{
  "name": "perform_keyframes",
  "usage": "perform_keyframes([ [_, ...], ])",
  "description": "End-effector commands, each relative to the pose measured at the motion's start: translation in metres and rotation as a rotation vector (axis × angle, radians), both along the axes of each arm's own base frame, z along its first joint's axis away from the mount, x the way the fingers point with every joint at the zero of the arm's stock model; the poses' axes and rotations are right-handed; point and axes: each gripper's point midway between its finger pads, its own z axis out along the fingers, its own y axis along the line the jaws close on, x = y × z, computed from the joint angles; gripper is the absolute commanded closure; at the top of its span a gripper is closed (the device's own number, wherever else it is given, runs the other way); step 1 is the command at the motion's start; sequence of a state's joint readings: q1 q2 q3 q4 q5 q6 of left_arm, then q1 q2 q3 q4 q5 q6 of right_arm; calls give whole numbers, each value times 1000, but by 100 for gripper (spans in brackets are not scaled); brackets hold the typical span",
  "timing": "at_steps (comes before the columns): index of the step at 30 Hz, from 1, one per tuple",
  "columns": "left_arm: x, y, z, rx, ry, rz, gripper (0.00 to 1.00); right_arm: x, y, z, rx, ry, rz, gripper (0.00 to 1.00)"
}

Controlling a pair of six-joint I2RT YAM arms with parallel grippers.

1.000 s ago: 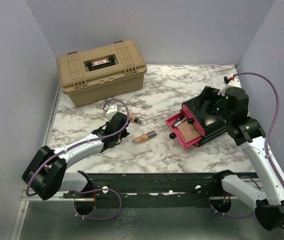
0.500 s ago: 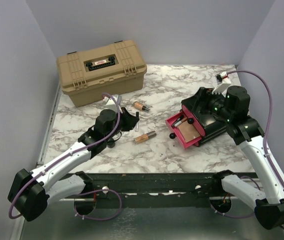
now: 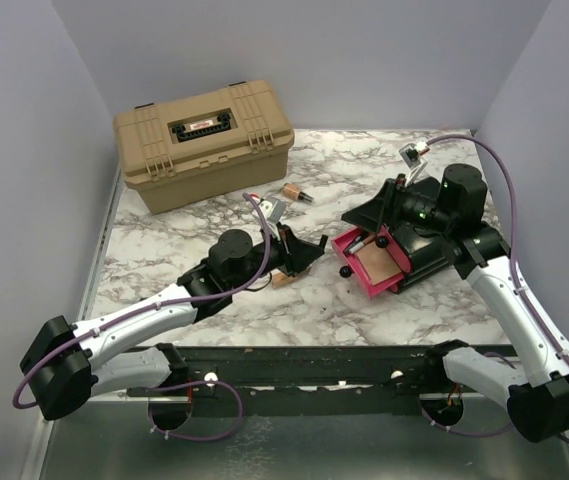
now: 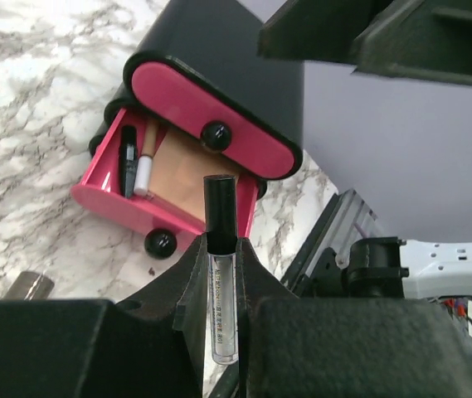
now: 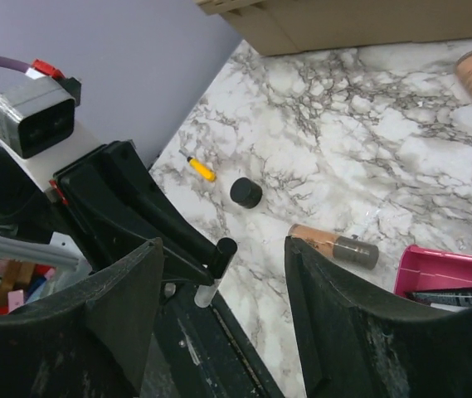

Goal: Organize the makeup
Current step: Pick up the makeup from the center of the board.

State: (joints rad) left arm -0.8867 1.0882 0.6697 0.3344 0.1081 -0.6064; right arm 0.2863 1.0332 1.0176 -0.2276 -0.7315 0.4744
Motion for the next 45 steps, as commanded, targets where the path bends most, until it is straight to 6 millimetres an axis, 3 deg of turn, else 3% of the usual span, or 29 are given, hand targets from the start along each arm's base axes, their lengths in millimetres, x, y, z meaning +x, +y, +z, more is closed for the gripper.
perform_keyframes([
  [1,9,-5,41,-83,-111,36,94,-4,7,-5,23,31,63,35],
  [7,22,14,45,-83,-133,158,98,39,-16,-32,-109,114,-181,33],
  [10,34,42,41,-49,-132,301,100,95,-30,-36,-229,152,-343,29],
  [14,42,75,40,12,-123,448,100,189,-24,-59,-337,211,-437,28],
  [19,43,94,48,78,-126,503,100,311,-8,-94,-414,267,-532,30],
  [22,40,100,52,71,-130,510,100,360,-10,-130,-379,283,-627,37],
  [23,39,102,54,63,-131,509,100,374,-9,-130,-338,245,-644,37],
  [27,34,108,57,87,-149,500,100,389,-5,-183,-395,216,-640,37],
  [30,35,115,59,104,-165,524,100,403,6,-207,-396,182,-586,36],
  [33,34,122,56,128,-161,536,100,400,-6,-256,-478,233,-623,34],
  [36,32,124,56,126,-161,536,100,409,-2,-277,-486,206,-608,34],
  [38,33,126,57,129,-162,545,100,404,3,-290,-488,226,-579,35],
  [42,36,125,56,152,-165,556,100,399,11,-283,-508,199,-542,34],
  [45,39,118,54,168,-158,538,100,400,15,-237,-478,136,-522,34],
])
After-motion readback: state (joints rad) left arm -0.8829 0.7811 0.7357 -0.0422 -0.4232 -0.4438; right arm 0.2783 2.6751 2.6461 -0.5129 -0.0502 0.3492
